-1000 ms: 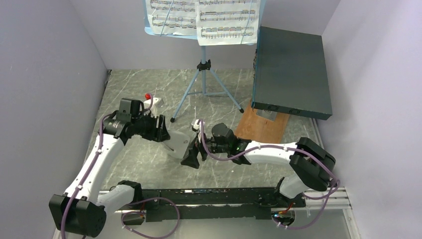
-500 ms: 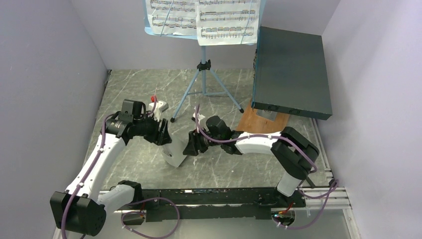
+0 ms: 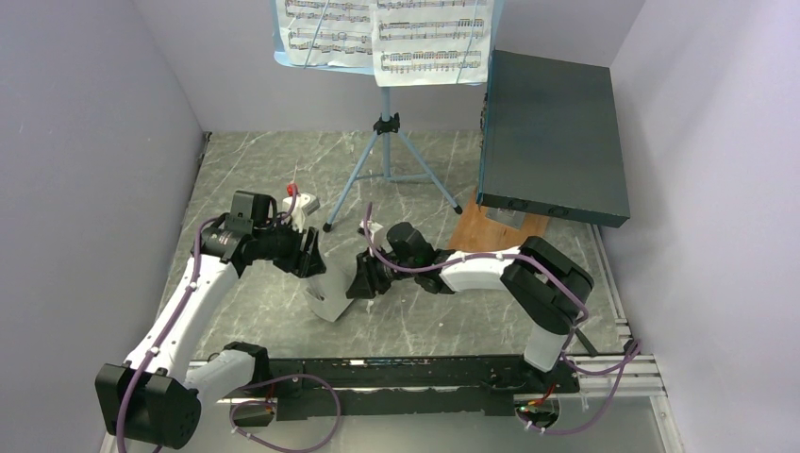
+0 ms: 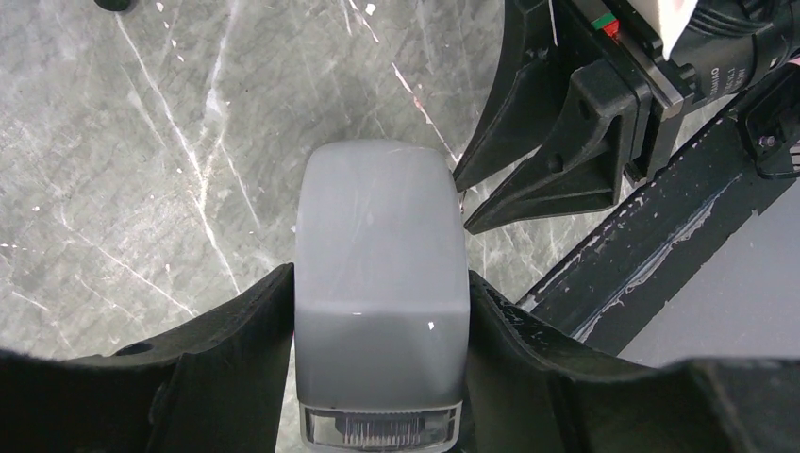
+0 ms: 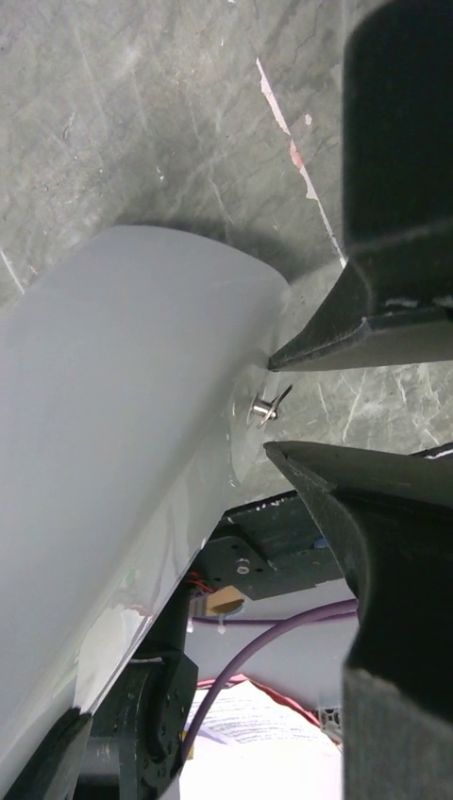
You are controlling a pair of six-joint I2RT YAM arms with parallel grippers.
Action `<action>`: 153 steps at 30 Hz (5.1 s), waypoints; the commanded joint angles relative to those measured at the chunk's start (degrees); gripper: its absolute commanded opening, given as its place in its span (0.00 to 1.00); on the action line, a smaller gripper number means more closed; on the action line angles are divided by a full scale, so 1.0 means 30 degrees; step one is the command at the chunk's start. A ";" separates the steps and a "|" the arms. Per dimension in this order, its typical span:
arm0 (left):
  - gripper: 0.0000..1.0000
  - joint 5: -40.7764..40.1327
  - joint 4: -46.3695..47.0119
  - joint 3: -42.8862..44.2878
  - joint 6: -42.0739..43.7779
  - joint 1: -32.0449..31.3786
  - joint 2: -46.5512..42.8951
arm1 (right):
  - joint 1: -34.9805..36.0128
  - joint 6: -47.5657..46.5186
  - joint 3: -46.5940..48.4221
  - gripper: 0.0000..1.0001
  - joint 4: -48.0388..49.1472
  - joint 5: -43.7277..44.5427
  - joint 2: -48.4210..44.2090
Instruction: Set up the instrument practice props
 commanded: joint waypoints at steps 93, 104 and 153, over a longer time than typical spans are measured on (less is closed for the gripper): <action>0.99 -2.2986 -0.6442 0.5381 -1.9423 -0.6527 -0.6925 | 0.6673 0.2967 0.9492 0.93 -1.0995 2.3959 0.1025; 1.00 -2.1139 -0.5353 0.4724 -1.8682 -0.6528 -0.6041 | 0.5687 -0.4944 0.5541 0.12 -0.5495 1.8712 -0.1188; 0.78 0.8729 0.8628 -0.4445 0.3460 -0.6802 -0.0247 | -0.1603 -1.3513 -0.2582 0.99 -0.3636 -0.4159 -0.8445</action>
